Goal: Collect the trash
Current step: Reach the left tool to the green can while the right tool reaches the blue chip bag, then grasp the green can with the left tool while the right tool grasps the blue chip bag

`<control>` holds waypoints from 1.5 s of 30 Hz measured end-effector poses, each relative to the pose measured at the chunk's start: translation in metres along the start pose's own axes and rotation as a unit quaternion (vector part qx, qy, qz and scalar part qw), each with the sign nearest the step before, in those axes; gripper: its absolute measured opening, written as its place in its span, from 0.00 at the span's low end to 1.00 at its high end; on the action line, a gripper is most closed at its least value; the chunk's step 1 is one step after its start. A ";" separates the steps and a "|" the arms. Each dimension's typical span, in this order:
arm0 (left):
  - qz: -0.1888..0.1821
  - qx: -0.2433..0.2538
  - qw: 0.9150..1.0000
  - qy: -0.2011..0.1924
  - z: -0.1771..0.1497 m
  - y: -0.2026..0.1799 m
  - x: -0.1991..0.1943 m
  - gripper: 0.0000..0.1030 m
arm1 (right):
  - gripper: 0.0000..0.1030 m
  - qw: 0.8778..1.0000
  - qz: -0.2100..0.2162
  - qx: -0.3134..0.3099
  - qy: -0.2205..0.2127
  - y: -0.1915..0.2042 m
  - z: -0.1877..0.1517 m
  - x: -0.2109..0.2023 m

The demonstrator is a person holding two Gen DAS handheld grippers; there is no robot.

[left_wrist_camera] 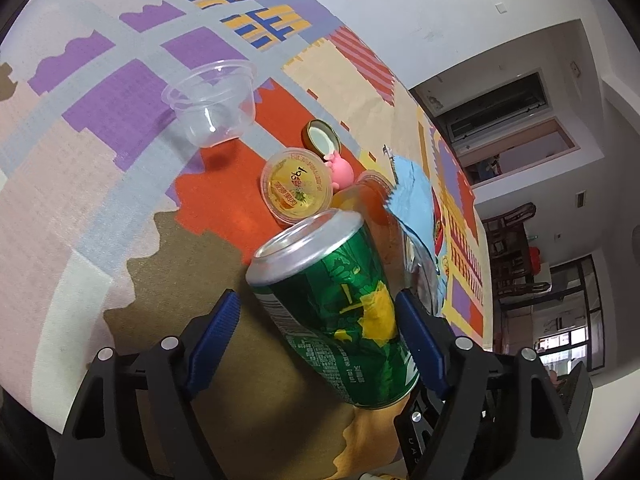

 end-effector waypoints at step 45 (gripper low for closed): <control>0.017 0.168 0.986 -0.017 -0.023 -0.016 -0.062 0.68 | 0.02 0.992 0.079 0.083 -0.051 -0.024 0.005 -0.077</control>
Point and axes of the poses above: each gripper's, at about its wrist camera, not at the fingertips, and x roughly the way its jaws point, y to its left, z to its top, the point moved 5 cm from there along x, roughly the way its jaws point, and after that the axes turned 1 degree about x, right-handed, at the moved point
